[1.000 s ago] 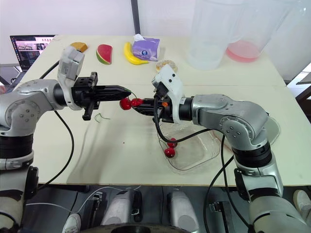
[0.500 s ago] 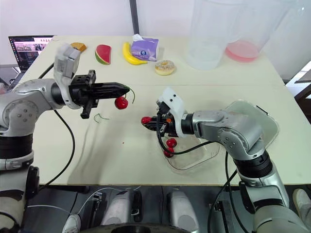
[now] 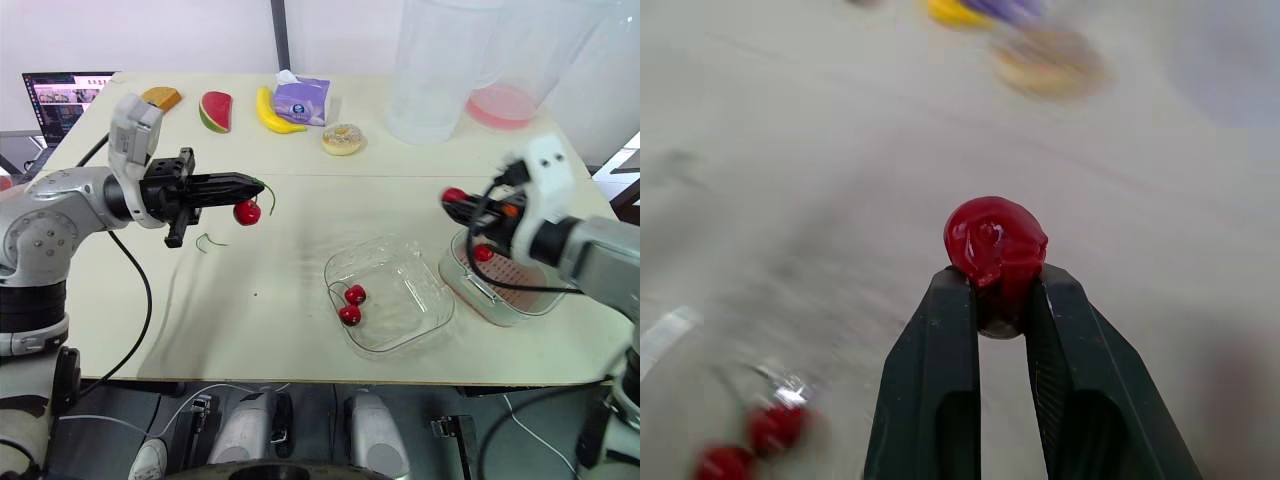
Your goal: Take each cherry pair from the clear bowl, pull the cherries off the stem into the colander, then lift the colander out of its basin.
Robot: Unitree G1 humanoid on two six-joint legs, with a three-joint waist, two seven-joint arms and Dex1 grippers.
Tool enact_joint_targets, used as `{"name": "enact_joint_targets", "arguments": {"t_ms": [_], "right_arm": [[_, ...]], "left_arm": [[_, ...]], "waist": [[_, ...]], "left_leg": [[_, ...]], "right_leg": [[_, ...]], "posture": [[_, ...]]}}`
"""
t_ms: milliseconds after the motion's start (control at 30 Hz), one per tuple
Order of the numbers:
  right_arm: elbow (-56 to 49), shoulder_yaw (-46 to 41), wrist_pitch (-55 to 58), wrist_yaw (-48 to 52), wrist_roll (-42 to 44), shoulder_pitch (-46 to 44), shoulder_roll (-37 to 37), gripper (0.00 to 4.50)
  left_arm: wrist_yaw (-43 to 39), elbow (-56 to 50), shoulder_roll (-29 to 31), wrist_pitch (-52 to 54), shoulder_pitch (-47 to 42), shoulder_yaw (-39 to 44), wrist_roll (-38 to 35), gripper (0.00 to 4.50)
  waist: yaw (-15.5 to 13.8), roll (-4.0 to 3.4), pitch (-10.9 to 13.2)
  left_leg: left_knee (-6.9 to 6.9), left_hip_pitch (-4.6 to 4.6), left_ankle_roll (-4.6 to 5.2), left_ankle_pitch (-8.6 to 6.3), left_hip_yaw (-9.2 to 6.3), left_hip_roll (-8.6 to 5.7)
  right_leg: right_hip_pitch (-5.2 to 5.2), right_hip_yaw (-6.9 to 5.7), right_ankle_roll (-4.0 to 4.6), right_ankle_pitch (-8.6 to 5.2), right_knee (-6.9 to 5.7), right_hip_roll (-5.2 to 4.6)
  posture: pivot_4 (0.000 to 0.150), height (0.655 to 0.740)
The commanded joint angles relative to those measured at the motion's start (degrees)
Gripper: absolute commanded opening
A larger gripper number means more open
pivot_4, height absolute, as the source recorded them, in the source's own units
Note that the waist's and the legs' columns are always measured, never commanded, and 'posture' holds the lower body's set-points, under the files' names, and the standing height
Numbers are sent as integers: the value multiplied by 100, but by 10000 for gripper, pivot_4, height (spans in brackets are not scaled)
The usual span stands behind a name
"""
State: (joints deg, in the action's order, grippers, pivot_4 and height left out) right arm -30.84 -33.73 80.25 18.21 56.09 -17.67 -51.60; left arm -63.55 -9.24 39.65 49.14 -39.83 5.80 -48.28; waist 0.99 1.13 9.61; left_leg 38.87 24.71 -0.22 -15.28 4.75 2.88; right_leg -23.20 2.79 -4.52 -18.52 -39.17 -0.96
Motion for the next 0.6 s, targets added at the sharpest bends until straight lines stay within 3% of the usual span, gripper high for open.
{"name": "enact_joint_targets", "arguments": {"t_ms": [33, 133, 300, 433, 600], "right_arm": [[-420, -487, 185, -112, -186, 618, -140, 1990], [-580, -415, 150, -261, -453, 1110, -83, 1990], [-610, -277, -56, -412, -753, 1289, 97, 24666], [-740, -515, -44, -266, -310, 782, 190, 44018], [-951, 10, -157, -408, 796, -403, 733, 44617]], "left_arm": [[-8, -150, -1, -90, -53, 95, -96, 0], [-15, -115, -27, -86, -90, 73, -77, 0], [-34, -74, -57, -98, -138, 31, -50, 0], [-47, 7, -77, -113, -240, -3, -21, 0], [-52, 47, -142, -126, -305, -44, 7, 0]], "waist": [[22, -1, 0], [19, -1, -1], [4, -1, -1], [0, -1, -1], [23, 0, 0]], "left_leg": [[0, -6, -1, 1, 1, 2], [-6, -17, -5, 3, 0, 5], [-6, -18, -5, 3, 2, 1], [-6, -18, -5, 3, 2, 1], [-7, -19, -6, 3, 0, 4]], "right_leg": [[1, 3, 0, 0, -3, 4], [8, 8, 0, 0, -4, 14], [9, 10, -1, -1, -3, 17], [9, 10, -1, -1, -3, 21], [8, 11, -1, 0, -4, 26]], "posture": [[1500, 7400], [1500, 7400], [1500, 7400], [1500, 7400], [1500, 7400]]}}
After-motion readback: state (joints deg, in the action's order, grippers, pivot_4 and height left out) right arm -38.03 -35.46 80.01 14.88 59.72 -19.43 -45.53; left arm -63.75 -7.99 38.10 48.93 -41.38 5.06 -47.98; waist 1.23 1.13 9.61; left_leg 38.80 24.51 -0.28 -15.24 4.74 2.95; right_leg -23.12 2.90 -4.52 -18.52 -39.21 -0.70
